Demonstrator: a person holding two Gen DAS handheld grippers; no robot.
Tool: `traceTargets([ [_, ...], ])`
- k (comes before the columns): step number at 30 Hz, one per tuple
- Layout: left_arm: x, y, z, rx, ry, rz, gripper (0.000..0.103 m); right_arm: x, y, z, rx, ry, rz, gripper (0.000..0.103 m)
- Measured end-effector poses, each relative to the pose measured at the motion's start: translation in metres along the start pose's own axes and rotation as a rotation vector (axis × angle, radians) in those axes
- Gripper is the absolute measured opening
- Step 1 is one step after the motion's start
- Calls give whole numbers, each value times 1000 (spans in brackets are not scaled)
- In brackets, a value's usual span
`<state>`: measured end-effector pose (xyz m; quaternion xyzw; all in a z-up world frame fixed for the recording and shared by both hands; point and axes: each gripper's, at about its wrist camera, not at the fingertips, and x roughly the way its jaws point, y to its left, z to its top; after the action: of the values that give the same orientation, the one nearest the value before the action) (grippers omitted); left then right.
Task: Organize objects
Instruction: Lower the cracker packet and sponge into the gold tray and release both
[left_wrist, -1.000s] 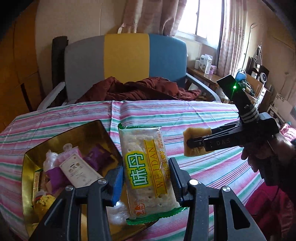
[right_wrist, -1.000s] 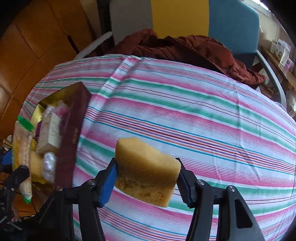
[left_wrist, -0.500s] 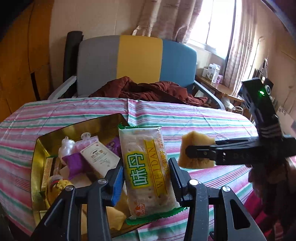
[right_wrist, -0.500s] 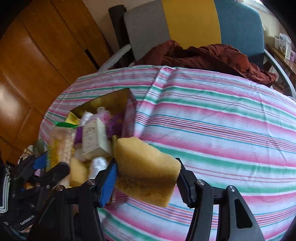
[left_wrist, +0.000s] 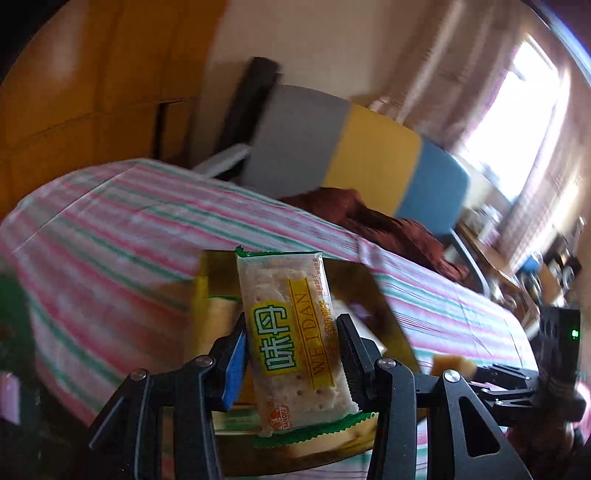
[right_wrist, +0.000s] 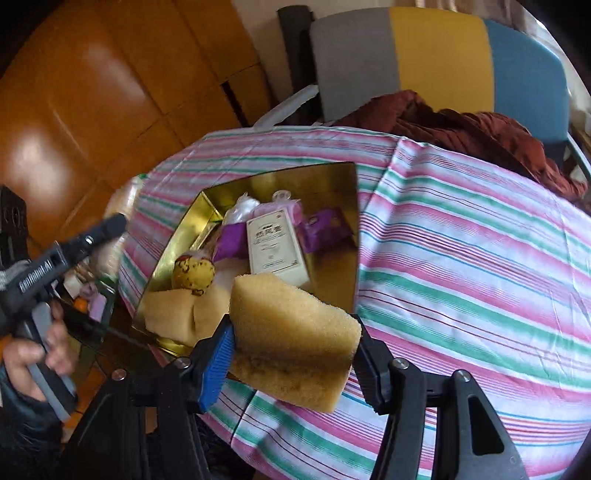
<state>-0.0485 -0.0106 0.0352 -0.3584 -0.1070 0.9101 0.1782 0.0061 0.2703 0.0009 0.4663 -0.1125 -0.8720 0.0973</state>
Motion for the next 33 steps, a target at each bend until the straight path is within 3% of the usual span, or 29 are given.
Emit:
traceTargets([
  [4, -6, 38, -5, -74, 7, 45, 46, 6, 5, 7, -4, -3, 25, 60],
  [8, -1, 51, -10, -124, 38, 11, 46, 15, 18, 7, -49, 32, 46, 60],
  [17, 37, 18, 2, -166, 119, -215, 46, 45, 35, 1, -85, 113, 50, 60],
  [22, 75, -8, 7, -152, 191, -249, 46, 52, 38, 4, -103, 97, 1, 60],
  [25, 101, -20, 7, -140, 242, -249, 46, 56, 36, 3, -111, 114, 4, 60],
  [28, 129, -28, 4, -126, 303, -197, 46, 57, 31, 2, -98, 120, 5, 60],
  [31, 151, -30, -4, -95, 351, -76, 46, 60, 23, 8, -68, 111, -24, 60],
  [33, 148, -33, -3, -71, 334, -81, 55, 65, 16, 13, -48, 105, -71, 60],
])
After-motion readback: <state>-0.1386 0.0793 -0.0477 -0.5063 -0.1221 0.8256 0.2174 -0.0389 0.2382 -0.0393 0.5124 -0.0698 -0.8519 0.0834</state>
